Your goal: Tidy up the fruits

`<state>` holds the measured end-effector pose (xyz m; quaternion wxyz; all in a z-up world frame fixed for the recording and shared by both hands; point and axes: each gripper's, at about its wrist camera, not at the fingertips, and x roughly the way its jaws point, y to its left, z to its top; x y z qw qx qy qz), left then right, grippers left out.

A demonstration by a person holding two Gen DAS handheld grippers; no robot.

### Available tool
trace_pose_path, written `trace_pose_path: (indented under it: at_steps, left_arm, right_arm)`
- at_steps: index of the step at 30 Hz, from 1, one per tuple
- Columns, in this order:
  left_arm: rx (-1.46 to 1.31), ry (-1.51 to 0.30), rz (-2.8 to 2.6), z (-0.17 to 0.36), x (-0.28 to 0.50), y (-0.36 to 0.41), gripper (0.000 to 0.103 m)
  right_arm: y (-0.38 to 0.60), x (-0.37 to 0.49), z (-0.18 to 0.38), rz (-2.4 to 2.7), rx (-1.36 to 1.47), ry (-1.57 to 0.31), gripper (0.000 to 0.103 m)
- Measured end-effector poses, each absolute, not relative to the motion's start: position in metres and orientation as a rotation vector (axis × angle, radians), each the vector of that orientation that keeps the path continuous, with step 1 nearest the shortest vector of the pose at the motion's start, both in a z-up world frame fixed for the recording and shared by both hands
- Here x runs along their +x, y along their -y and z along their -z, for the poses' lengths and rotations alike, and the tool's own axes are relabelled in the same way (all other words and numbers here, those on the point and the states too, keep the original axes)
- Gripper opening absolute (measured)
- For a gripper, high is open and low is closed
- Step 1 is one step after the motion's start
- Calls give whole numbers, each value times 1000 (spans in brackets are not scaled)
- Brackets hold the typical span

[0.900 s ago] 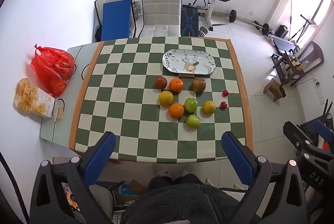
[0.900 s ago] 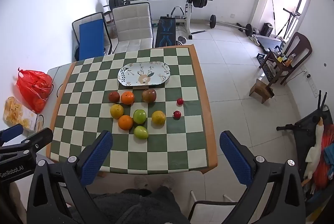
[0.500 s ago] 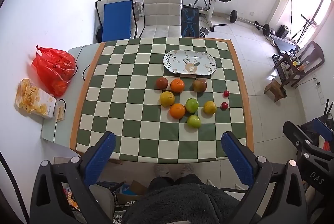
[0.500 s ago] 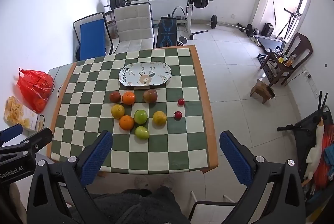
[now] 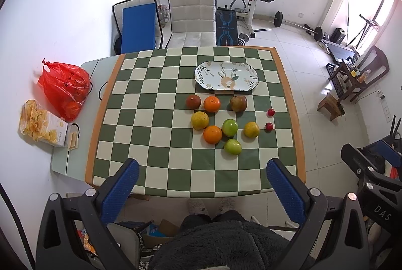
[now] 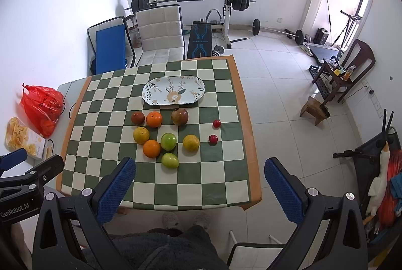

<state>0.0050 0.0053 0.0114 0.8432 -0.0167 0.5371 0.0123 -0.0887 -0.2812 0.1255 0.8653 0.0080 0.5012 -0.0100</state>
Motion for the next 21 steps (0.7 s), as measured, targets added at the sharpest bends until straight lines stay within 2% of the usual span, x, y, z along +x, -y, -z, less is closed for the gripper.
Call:
trace_pose_path:
  at_steps: [21]
  left_arm:
    - [-34, -1129, -27, -13, 7, -2, 103]
  right_arm:
    - [281, -91, -128, 19, 18, -1047, 103]
